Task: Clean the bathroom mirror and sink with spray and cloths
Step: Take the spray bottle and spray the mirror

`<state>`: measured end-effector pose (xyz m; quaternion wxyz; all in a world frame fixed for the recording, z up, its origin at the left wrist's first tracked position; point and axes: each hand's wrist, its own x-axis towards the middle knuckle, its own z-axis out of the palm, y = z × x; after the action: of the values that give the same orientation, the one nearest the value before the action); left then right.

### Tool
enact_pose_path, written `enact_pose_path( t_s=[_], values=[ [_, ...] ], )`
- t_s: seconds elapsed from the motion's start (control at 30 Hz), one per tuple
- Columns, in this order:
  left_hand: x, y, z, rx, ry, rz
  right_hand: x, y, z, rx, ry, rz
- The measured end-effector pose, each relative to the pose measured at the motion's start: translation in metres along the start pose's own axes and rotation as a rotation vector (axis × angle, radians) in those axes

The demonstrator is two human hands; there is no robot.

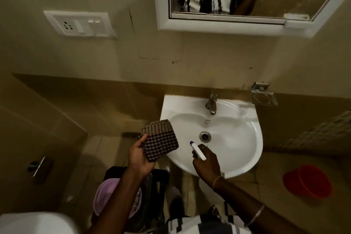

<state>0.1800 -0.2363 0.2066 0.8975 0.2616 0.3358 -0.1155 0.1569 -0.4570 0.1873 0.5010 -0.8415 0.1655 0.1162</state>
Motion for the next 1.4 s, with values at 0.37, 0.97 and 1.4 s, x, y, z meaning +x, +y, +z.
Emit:
enact_pose_path(
  t_s=[0.37, 0.97, 1.4],
  values=[
    [0.005, 0.008, -0.017, 0.005, 0.06, 0.025, -0.016, 0.022, 0.002, -0.244, -0.067, -0.071],
    [0.017, -0.017, 0.021, 0.111, -0.032, -0.042, -0.035, 0.084, -0.064, -0.328, 0.072, 0.014],
    [0.021, -0.044, 0.053, 0.149, -0.05, -0.096, -0.015, 0.099, -0.113, -0.054, 0.342, 0.131]
  ],
)
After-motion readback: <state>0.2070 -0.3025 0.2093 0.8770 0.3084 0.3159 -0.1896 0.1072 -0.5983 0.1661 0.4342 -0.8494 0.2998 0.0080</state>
